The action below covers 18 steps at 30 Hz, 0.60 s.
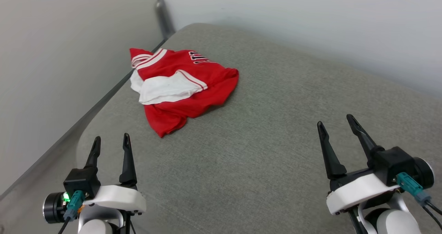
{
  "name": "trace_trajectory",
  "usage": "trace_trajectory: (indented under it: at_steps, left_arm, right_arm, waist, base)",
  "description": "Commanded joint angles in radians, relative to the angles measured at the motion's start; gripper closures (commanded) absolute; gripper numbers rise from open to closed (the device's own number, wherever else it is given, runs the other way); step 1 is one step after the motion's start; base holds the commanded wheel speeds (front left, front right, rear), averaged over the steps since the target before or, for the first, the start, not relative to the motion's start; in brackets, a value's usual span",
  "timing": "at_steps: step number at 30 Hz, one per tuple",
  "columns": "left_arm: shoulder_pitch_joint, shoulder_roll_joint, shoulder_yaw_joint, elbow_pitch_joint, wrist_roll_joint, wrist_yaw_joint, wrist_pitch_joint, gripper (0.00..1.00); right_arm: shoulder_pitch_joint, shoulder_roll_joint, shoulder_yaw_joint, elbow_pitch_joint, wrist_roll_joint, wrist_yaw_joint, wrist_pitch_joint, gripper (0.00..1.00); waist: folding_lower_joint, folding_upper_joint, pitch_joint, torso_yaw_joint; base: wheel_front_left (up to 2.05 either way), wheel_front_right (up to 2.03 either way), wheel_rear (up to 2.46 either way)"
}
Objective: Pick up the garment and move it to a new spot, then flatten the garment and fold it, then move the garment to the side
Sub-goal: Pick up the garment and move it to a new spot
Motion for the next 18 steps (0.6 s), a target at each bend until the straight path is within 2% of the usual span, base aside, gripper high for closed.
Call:
trace_trajectory:
  at_steps: [1, 11, 18]
  left_arm:
    - [0.013, -0.003, 0.004, -0.008, -0.003, 0.006, -0.003, 0.00]
    - [0.010, -0.005, 0.021, -0.031, -0.014, 0.008, -0.003, 0.00]
    - [-0.117, 0.008, 0.027, -0.019, -0.002, -0.006, -0.003, 0.00]
  right_arm:
    - [-0.018, 0.002, 0.009, 0.000, -0.002, 0.000, 0.003, 0.00]
    - [-0.052, 0.001, 0.023, 0.010, -0.024, 0.000, 0.009, 0.00]
    - [-0.081, -0.017, 0.021, -0.042, -0.044, 0.000, 0.038, 0.00]
  waist:
    - [0.0000, 0.0000, 0.005, 0.015]
    - [0.0000, 0.0000, 0.032, 0.019]
    - [0.0000, 0.0000, 0.106, -0.012]
  base:
    - [0.00, 0.00, 0.00]
    - [0.00, 0.00, 0.00]
    - [0.00, 0.00, 0.00]
